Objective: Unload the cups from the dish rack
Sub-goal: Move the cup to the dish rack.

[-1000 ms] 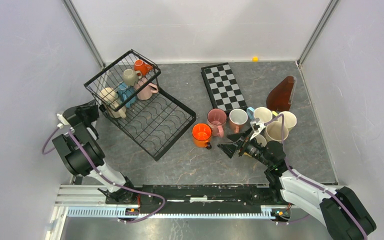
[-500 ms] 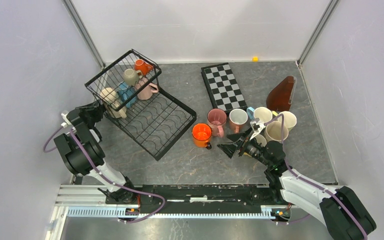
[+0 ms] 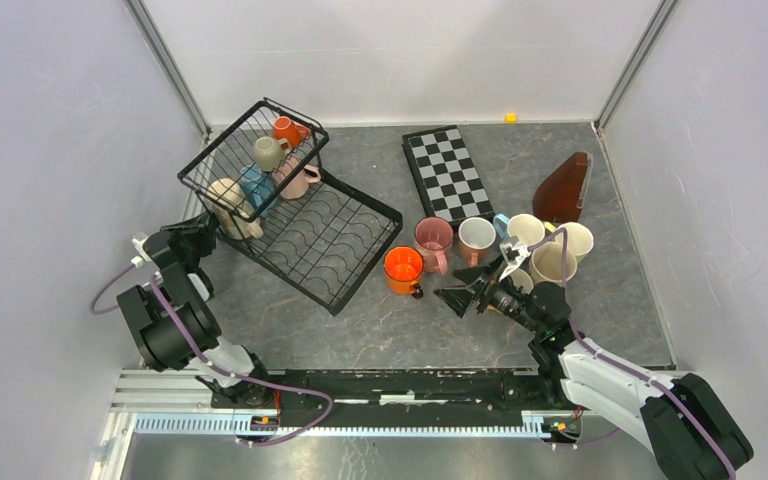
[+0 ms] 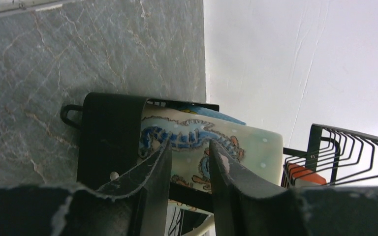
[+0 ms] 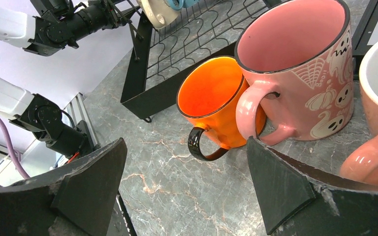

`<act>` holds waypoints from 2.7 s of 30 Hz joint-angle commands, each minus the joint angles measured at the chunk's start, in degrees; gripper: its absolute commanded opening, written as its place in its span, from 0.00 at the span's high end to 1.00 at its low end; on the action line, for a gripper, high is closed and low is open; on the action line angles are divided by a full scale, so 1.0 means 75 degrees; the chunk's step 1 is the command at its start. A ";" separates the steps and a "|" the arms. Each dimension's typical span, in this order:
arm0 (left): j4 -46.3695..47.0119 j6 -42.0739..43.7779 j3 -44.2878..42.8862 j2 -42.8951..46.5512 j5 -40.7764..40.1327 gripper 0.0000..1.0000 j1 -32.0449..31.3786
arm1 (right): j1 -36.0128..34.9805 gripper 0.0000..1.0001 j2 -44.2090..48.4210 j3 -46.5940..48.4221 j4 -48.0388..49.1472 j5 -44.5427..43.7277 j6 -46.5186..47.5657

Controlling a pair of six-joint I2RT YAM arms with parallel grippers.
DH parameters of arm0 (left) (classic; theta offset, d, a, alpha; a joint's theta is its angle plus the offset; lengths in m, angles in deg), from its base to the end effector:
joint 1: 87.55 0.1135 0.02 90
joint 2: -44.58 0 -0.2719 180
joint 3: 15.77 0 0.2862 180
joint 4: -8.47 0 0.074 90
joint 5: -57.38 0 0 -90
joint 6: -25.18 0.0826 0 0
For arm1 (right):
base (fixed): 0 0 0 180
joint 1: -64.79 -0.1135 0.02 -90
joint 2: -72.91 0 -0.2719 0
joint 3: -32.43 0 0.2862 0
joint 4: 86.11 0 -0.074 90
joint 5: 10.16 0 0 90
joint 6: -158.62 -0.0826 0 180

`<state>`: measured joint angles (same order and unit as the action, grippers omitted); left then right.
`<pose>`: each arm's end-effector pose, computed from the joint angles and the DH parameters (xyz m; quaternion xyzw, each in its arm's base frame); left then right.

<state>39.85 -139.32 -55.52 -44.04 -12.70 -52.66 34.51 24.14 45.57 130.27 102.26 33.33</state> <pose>0.3002 0.1750 0.1242 -0.5891 0.5425 -0.3286 0.5008 0.1773 0.1400 0.1532 -0.1081 0.6945 0.4928 0.5130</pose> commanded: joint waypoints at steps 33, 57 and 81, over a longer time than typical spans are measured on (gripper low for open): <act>-0.1631 0.0936 -0.1670 -0.0309 0.0144 0.59 -0.0296 | -0.0084 0.02 -0.0212 -0.0560 0.0251 -0.0112 0.0115; -0.0361 0.0725 -0.1810 -0.1548 0.1827 0.58 -0.0860 | -0.0186 0.02 -0.0289 -0.0513 0.0192 -0.0182 0.0193; -0.2474 0.1804 -0.2011 -0.1104 0.3374 0.72 -0.0987 | -0.0292 0.02 -0.0408 -0.0409 0.0197 -0.0159 0.0204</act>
<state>29.66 -132.23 -68.85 -54.70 4.31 -58.56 32.78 21.40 45.57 130.19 101.62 33.92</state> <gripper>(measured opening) 0.283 0.982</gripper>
